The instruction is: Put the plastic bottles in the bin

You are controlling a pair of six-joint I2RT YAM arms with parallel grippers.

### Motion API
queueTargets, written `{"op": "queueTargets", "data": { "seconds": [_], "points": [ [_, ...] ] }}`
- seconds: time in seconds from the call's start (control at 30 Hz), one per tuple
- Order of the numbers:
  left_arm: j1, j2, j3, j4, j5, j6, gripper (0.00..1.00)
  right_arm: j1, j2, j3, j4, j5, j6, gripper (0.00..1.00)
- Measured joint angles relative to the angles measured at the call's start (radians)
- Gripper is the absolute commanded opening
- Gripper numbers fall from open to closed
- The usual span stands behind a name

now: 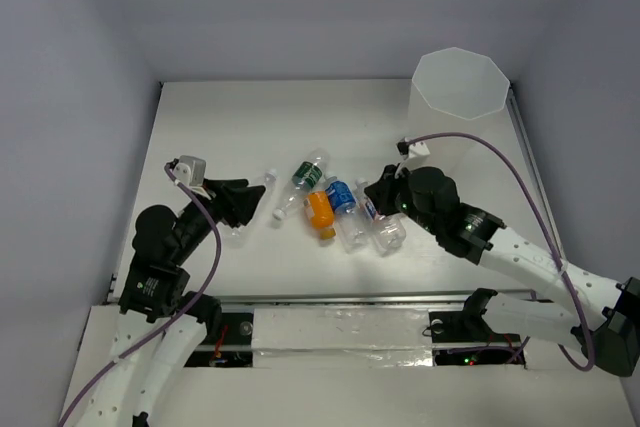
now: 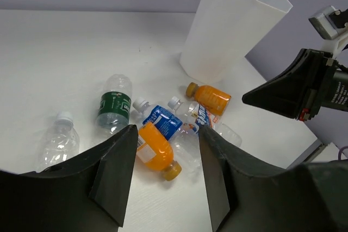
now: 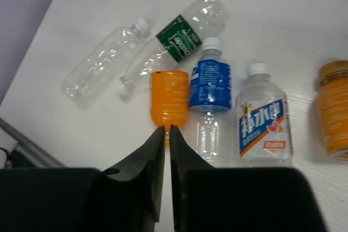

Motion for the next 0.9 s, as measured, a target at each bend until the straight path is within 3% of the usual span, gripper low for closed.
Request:
{"op": "queueTargets", "data": {
  "seconds": [0.07, 0.2, 0.23, 0.33, 0.37, 0.43, 0.47, 0.5, 0.57, 0.6, 0.67, 0.9],
  "points": [
    [0.000, 0.003, 0.000, -0.002, 0.000, 0.000, 0.46, -0.004, 0.001, 0.000, -0.005, 0.039, -0.003, 0.00],
    [0.000, 0.004, 0.000, -0.011, 0.000, 0.002, 0.37, -0.062, 0.016, 0.000, -0.027, 0.057, -0.007, 0.00],
    [0.000, 0.003, 0.000, -0.011, 0.000, 0.002, 0.33, -0.081, 0.018, 0.000, -0.038, 0.060, -0.008, 0.00],
    [0.000, 0.002, 0.000, -0.013, -0.006, 0.000, 0.05, -0.163, 0.005, 0.000, -0.074, 0.059, -0.018, 0.00],
    [0.000, 0.002, 0.000, -0.014, -0.010, -0.003, 0.00, -0.198, -0.008, 0.000, -0.088, 0.058, -0.023, 0.01],
    [0.000, 0.003, 0.000, -0.019, -0.026, -0.002, 0.00, -0.270, -0.034, 0.000, -0.112, 0.059, -0.033, 0.04],
    [0.000, 0.004, 0.000, -0.025, -0.037, -0.004, 0.00, -0.307, -0.047, 0.000, -0.124, 0.061, -0.034, 0.09],
    [0.000, 0.006, 0.000, -0.029, -0.047, -0.004, 0.00, -0.334, -0.055, 0.000, -0.132, 0.060, -0.035, 0.26],
    [0.000, 0.013, 0.000, -0.038, -0.071, -0.008, 0.00, -0.365, -0.059, 0.000, -0.141, 0.063, -0.034, 0.47],
    [0.000, 0.015, 0.000, -0.043, -0.082, -0.008, 0.00, -0.372, -0.053, 0.000, -0.147, 0.064, -0.036, 0.63],
    [0.000, 0.023, 0.000, -0.053, -0.099, -0.010, 0.02, -0.383, -0.029, 0.000, -0.157, 0.064, -0.039, 0.72],
    [-0.003, 0.035, 0.000, -0.072, -0.117, -0.010, 0.11, -0.414, 0.121, 0.000, -0.184, 0.058, -0.038, 0.84]
  ]
}}
